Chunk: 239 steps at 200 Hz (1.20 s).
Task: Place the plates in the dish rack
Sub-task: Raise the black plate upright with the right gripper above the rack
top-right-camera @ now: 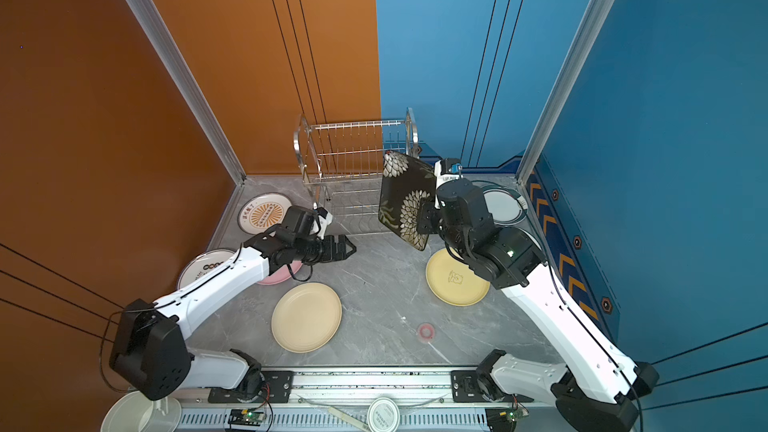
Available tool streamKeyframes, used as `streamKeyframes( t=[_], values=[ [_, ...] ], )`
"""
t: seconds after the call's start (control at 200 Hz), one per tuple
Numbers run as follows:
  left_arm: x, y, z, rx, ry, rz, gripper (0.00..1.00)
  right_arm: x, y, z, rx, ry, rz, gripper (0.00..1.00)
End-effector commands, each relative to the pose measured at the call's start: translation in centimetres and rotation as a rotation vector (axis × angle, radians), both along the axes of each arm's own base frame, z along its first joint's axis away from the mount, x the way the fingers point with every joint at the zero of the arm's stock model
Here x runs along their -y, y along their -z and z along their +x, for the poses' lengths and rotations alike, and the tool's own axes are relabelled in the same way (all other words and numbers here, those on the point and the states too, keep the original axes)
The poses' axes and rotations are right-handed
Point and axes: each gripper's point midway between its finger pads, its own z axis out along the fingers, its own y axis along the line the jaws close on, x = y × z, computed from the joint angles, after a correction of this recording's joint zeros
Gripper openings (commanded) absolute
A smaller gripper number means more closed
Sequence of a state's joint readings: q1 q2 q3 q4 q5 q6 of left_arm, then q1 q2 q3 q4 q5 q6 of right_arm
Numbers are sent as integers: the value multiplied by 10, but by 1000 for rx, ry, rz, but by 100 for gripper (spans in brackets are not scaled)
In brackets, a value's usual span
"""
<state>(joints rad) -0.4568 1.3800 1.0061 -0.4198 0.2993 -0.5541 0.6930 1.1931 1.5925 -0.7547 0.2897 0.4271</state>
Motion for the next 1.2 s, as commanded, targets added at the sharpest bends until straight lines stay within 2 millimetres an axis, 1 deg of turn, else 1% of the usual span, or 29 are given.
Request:
streamKeyframes(
  t=[0.0, 0.095, 0.125, 0.135, 0.15, 0.245, 0.355, 0.505, 0.686, 0.801, 0.966, 1.191],
  values=[
    [-8, 1, -7, 5, -2, 12, 98, 10, -85, 10, 245, 68, 96, 0],
    [-11, 3, -10, 9, -13, 13, 98, 7, -110, 19, 312, 87, 113, 0],
    [-12, 3, -11, 10, -17, 14, 98, 4, -110, 25, 318, 94, 104, 0],
    [-12, 3, -11, 10, -17, 14, 98, 6, -120, 23, 339, 98, 118, 0],
    [-13, 3, -12, 10, -19, 16, 98, 6, -125, 25, 353, 102, 122, 0],
    [-16, 6, -14, 10, -30, 21, 98, 4, -140, 38, 419, 149, 123, 0],
    [-19, 7, -14, 12, -42, 25, 98, 3, -151, 57, 484, 223, 113, 0],
    [-22, 9, -13, 16, -59, 32, 98, -5, -157, 83, 548, 301, 78, 0],
    [-25, 8, -11, 24, -79, 30, 98, -11, -161, 109, 602, 390, 25, 0],
    [-26, 9, -10, 25, -84, 31, 98, -8, -158, 127, 604, 441, 3, 0],
    [-27, 10, -8, 21, -94, 33, 98, -8, -148, 152, 588, 489, -32, 0],
    [-26, 12, -5, 21, -101, 30, 98, -8, -131, 173, 561, 525, -66, 0]
  ],
)
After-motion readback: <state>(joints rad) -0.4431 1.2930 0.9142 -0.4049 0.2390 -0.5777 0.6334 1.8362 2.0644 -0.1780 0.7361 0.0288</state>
